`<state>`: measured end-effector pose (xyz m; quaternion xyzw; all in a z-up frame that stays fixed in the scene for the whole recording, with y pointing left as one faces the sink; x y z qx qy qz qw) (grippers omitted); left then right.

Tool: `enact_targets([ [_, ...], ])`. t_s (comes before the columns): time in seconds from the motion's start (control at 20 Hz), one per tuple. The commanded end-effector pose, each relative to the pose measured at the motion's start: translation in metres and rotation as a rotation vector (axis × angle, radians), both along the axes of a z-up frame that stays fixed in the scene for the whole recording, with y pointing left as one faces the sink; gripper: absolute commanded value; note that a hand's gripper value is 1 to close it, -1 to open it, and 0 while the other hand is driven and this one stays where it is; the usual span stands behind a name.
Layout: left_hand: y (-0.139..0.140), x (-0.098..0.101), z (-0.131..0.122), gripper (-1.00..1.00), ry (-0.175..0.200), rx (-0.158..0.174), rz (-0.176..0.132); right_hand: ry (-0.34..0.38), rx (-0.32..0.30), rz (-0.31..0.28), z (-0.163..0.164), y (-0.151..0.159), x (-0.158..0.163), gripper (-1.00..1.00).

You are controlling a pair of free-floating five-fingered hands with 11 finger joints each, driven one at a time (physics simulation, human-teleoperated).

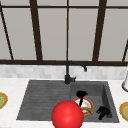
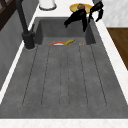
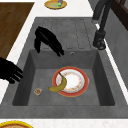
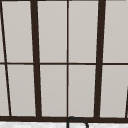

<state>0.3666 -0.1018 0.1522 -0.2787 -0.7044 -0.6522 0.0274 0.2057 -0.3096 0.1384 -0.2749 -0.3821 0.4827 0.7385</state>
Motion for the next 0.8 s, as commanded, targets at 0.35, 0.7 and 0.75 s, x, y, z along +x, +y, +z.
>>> enact_targets([
  [0.35, 0.068, -0.009, 0.035, -1.0, -0.008, -0.006, -0.015, 0.0, 0.0, 0.0, 0.0, 0.0, 0.0, 0.0],
  [0.7, 0.114, -0.005, 0.06, -1.0, -0.008, -0.007, -0.023, 0.0, 0.0, 0.0, 0.0, 0.0, 0.0, 0.0],
  [0.75, 0.122, -0.005, 0.063, -1.0, -0.009, -0.007, -0.022, 0.0, 0.0, 0.0, 0.0, 0.0, 0.0, 0.0],
])
